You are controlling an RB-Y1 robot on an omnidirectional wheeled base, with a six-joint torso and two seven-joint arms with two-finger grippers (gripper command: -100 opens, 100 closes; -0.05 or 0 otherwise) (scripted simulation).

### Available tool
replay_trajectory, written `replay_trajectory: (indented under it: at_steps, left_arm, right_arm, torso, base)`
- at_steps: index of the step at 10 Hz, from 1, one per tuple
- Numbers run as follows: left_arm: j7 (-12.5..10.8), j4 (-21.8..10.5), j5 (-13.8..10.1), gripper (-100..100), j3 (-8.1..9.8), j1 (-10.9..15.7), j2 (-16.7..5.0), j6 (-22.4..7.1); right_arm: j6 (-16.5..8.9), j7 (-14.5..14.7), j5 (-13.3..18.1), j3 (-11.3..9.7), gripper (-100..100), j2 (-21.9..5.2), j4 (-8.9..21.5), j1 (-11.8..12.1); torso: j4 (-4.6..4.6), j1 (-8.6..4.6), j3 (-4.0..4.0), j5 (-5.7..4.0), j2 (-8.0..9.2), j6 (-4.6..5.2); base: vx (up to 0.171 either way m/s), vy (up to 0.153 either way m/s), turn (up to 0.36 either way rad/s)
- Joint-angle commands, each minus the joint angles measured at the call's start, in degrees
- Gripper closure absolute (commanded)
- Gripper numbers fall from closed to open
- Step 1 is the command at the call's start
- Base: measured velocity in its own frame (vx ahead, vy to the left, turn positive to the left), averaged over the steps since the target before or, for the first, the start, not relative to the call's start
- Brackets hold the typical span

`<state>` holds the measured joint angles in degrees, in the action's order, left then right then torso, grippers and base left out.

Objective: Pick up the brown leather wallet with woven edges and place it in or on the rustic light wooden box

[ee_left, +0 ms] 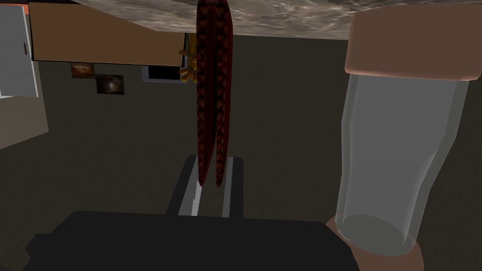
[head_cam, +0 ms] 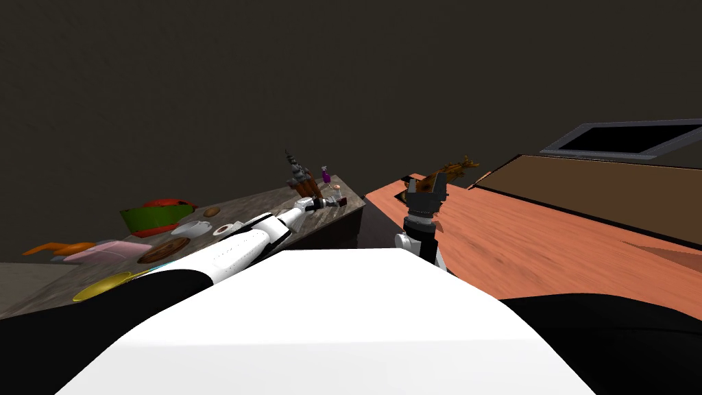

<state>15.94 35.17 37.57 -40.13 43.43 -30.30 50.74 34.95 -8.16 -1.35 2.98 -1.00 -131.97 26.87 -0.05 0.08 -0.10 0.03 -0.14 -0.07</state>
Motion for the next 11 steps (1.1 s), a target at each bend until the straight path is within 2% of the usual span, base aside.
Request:
replay_trajectory:
  at_steps: [1,3,4,5,6,7,8,10,11]
  left_arm:
    - [0.00,0.00,0.00,100,0.00,0.00,0.00,0.00]
    - [0.00,0.01,0.00,100,-0.02,-0.01,0.03,0.03]
    - [0.00,0.01,0.00,0,-0.02,-0.02,0.03,0.03]
    - [0.00,0.01,0.01,100,-0.02,-0.02,0.04,0.03]
    - [0.00,0.01,0.01,0,-0.03,-0.02,0.04,0.03]
    - [-1.43,-0.89,-0.35,100,-0.20,1.67,-1.39,-0.95]
    - [-1.43,-0.89,-0.35,100,-0.20,1.67,-1.39,-0.95]
    - [-3.59,-1.74,-0.73,100,-0.58,4.09,-3.69,-1.56]
    - [-3.59,-1.91,-0.73,100,-0.58,4.09,-3.69,-1.56]
  right_arm:
    - [0.00,0.00,0.00,0.00,0,0.00,0.00,0.00]
    - [0.00,0.00,0.00,0.00,0,0.00,0.00,0.00]
    - [0.00,0.00,0.00,0.00,0,0.00,0.00,0.00]
    - [0.00,0.00,0.00,0.00,0,0.00,0.00,0.00]
    - [0.00,0.00,0.00,0.00,0,0.00,0.00,0.00]
    - [0.00,0.00,0.00,0.00,0,0.00,0.00,0.00]
    - [0.00,0.00,0.00,0.00,0,0.00,0.00,-0.01]
    - [0.00,0.00,0.00,0.00,0,0.00,0.00,-0.01]
    - [0.00,0.00,0.00,0.00,0,-0.01,0.00,-0.02]
  torso:
    - [0.00,0.00,0.00,0.00,0.00,0.00]
    - [0.00,0.06,-0.03,0.01,-0.06,-0.02]
    - [0.00,0.06,-0.03,0.01,-0.06,-0.02]
    - [0.00,0.07,-0.03,0.01,-0.06,-0.02]
    - [0.00,0.07,-0.03,0.01,-0.06,-0.02]
    - [0.00,0.07,-0.03,0.01,-0.06,-0.02]
    - [0.06,0.19,0.09,0.02,0.16,-0.02]
    - [0.15,0.25,0.27,0.02,0.44,-0.11]
    - [0.21,0.40,0.36,0.03,0.56,-0.12]
  base:
    - [0.000,0.000,0.000]
    - [0.000,0.000,0.000]
    - [0.000,0.000,0.000]
    - [0.000,0.000,0.000]
    - [0.000,0.000,0.000]
    - [-0.095,0.035,-0.113]
    - [-0.123,0.036,-0.075]
    - [-0.155,0.037,-0.067]
    - [-0.129,0.078,-0.028]
